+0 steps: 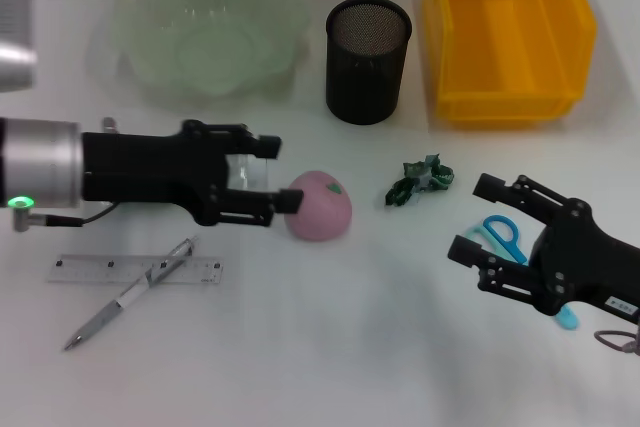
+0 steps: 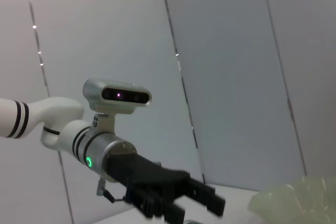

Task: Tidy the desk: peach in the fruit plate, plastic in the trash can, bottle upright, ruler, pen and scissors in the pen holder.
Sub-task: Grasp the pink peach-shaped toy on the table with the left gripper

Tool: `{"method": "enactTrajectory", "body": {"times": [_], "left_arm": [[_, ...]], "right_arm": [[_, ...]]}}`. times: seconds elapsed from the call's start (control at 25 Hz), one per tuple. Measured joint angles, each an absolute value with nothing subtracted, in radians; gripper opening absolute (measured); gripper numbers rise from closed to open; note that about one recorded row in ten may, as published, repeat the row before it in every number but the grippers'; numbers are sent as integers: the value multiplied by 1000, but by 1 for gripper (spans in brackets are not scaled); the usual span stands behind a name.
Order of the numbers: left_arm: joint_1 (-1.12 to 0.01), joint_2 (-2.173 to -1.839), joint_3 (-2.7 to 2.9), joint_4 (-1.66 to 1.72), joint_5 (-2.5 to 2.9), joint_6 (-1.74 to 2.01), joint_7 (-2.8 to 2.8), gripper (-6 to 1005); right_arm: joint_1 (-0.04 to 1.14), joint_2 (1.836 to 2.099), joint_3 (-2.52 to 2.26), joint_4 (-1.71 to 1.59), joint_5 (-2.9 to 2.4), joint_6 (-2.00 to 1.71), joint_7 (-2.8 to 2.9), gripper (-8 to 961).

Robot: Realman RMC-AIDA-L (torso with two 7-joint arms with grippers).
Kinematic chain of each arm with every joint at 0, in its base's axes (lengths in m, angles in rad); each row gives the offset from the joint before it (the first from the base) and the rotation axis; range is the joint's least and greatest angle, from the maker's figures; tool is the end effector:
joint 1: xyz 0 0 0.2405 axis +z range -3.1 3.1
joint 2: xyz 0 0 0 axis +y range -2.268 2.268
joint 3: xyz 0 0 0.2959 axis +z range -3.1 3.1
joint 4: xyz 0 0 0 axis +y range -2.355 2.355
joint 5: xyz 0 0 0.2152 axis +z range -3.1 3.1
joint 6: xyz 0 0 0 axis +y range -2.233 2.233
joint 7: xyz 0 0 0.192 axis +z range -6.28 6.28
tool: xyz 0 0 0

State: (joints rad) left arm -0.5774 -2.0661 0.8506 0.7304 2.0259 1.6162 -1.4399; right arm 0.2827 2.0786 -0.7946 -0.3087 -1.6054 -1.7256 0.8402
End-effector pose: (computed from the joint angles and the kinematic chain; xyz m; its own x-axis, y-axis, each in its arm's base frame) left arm -0.2483 0.3646 -0.0704 0.8801 0.2843 0.3803 0.3232 -0.9454 -0.0411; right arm 0.3045 0.2640 -0.0779 0.6114 -0.1468 -0.7776 -0.4559 -0.8685 -0.1946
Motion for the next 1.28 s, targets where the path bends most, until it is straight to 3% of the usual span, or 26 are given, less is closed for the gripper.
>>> {"method": "enactTrajectory", "body": {"times": [0.44,1.28], "left_arm": [[-688,-2072,1116,786,2083,1460,-1550,731],[-728,-2074,1304,808,2138,1301,-1628,723]], "right_arm": [[271,2078,-791,-304,-1611,-1716,842,818],[274,2078,-792,-301,-1606,-1715,849,818]]}}
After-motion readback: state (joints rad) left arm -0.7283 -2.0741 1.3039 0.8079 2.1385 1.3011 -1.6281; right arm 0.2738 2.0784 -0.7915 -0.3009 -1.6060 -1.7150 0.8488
